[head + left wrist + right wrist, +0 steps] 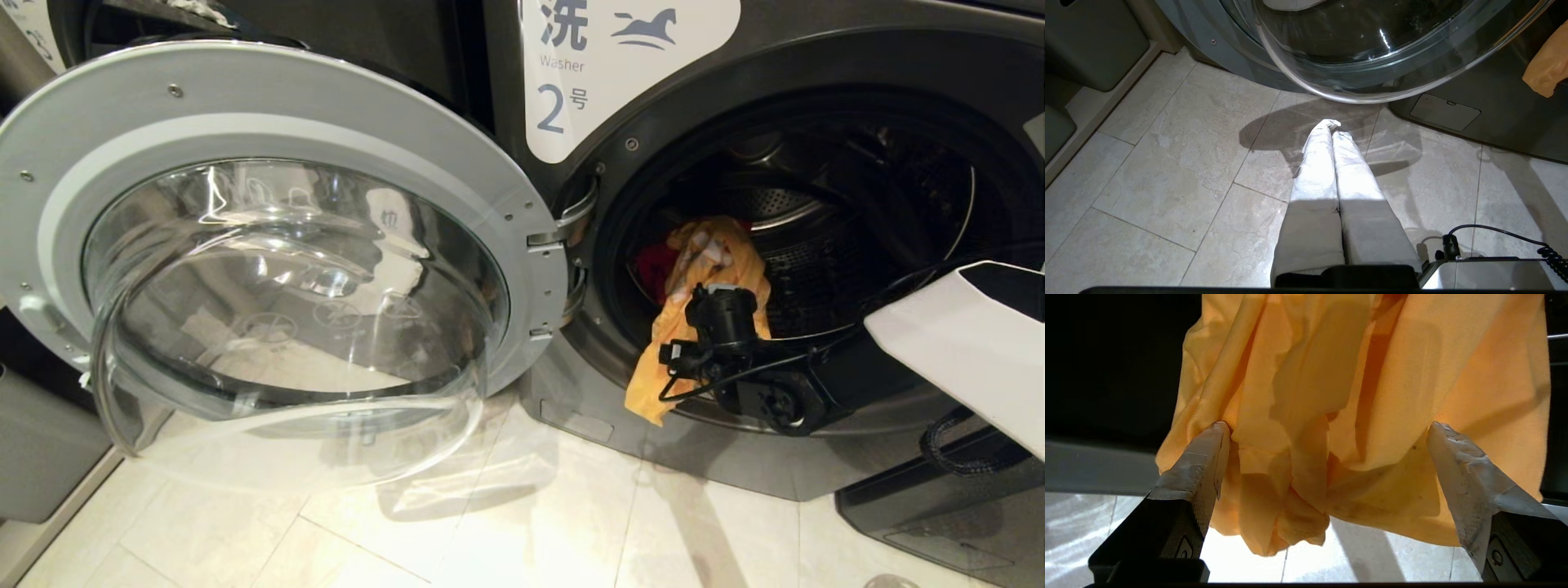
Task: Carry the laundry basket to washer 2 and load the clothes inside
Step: Place the clothes into the washing machine
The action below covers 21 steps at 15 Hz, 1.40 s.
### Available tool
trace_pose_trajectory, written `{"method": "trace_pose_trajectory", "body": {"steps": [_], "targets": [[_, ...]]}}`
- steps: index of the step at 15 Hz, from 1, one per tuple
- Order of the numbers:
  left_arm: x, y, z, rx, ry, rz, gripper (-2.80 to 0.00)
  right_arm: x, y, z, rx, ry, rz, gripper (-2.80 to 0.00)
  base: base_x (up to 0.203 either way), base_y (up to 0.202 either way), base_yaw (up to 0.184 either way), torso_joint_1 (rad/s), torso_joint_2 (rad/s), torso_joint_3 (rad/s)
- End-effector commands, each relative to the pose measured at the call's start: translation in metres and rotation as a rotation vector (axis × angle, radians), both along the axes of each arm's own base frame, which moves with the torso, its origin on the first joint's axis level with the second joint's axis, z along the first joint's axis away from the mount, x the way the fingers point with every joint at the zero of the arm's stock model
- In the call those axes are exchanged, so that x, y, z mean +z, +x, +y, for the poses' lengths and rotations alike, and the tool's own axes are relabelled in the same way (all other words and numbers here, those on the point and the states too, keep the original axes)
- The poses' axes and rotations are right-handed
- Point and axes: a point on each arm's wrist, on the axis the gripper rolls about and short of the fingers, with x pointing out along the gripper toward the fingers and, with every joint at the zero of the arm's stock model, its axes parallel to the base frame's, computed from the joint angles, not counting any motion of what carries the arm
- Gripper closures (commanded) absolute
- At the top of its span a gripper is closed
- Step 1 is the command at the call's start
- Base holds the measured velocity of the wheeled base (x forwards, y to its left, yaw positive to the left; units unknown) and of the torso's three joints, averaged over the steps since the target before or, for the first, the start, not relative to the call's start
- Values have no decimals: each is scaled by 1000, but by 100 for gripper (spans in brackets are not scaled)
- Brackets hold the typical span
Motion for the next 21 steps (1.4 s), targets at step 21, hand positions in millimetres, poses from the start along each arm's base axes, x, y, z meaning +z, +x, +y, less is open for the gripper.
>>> {"method": "trace_pose_trajectory", "body": {"steps": [21], "targets": [[0, 0, 0, 0, 0, 0, 0, 86, 29, -12, -200, -87, -406, 0, 0, 0, 0, 0, 0, 0]]}}
